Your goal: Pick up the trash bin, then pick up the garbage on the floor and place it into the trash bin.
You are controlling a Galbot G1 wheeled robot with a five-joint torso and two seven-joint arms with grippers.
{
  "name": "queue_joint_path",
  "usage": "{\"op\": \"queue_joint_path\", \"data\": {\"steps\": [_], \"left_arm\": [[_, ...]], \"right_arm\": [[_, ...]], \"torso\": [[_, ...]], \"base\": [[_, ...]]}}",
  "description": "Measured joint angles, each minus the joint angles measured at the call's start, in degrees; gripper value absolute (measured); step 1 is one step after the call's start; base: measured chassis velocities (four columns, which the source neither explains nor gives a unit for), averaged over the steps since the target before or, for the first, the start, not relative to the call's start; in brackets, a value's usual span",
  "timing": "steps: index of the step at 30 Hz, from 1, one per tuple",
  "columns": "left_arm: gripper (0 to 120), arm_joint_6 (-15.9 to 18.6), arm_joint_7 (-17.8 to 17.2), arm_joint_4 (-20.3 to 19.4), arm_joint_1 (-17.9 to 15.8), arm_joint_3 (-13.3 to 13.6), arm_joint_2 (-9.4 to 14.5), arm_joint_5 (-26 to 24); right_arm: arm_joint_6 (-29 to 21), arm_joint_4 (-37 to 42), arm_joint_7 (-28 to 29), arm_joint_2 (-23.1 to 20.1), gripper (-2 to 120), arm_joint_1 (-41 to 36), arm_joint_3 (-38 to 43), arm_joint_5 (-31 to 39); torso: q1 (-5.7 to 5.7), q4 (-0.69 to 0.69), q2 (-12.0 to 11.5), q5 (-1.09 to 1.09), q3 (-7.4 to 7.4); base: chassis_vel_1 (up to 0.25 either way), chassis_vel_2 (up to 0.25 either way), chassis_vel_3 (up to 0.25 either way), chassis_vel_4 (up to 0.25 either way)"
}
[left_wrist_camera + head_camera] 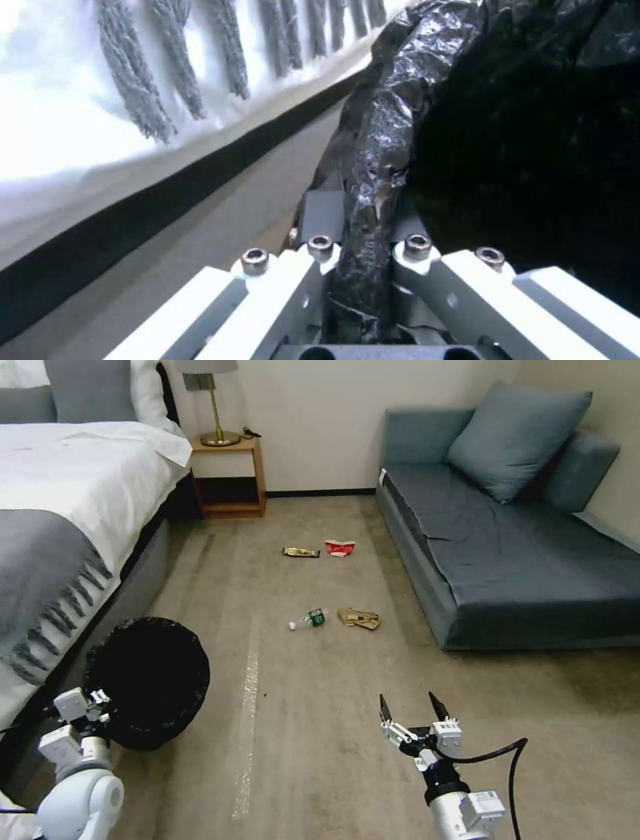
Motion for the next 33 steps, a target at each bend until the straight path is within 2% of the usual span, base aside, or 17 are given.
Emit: {"op": "queue_joint_path", "data": {"steps": [13, 33], "left_arm": [[4, -0.38, 0.7, 0.94, 0.4, 0.61, -0.58, 0.65], [4, -1.22, 1.05, 3.32, -0.89, 1.11, -0.72, 1.15]], "right_arm": [[1.75, -1.5, -0.97, -0.23, 100, 0.25, 0.33, 0.66], [2.06, -2.07, -1.46, -0.34, 100, 0.24, 1.0, 0.64]], "torso": [[-0.01, 0.0, 0.01, 0.0, 0.0], [0.0, 0.0, 0.0, 0.0, 0.0]], "base": [[-0.02, 0.014, 0.018, -0.019], [-0.094, 0.103, 0.106, -0.099]]}}
